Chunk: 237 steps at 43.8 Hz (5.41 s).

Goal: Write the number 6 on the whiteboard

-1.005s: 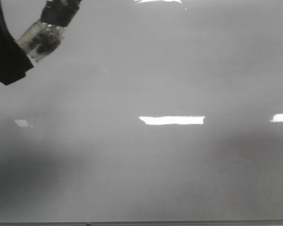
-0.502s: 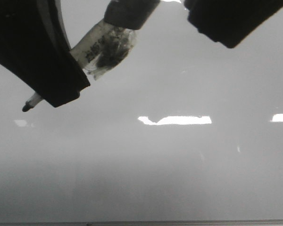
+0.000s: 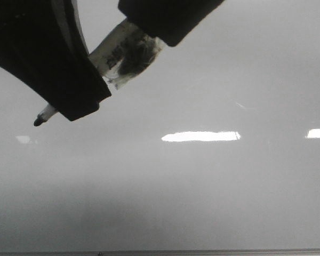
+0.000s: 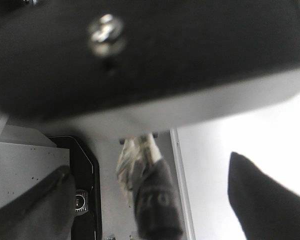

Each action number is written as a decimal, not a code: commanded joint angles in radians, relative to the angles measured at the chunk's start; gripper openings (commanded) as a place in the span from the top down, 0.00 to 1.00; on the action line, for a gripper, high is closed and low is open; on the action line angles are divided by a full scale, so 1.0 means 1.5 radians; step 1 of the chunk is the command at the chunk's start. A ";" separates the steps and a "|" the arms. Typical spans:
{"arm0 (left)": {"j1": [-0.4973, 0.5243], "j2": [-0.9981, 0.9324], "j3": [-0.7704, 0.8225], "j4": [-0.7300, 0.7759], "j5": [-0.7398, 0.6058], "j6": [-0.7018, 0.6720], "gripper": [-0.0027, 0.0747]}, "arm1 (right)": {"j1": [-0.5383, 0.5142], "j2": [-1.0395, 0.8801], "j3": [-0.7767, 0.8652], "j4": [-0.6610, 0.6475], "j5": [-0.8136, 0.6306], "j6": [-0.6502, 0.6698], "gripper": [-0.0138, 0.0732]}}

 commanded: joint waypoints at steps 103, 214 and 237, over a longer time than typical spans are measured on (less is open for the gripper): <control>0.277 -0.231 0.079 -0.016 -0.178 -0.182 0.44 | -0.385 -0.071 0.147 0.044 -0.427 0.302 0.92; -0.123 0.070 -0.109 -0.037 -0.159 -0.003 0.33 | -0.218 -0.155 0.097 0.045 0.145 -0.027 0.91; -0.123 0.073 -0.127 -0.035 -0.158 -0.002 0.92 | -0.218 -0.155 0.097 0.045 0.145 -0.027 0.88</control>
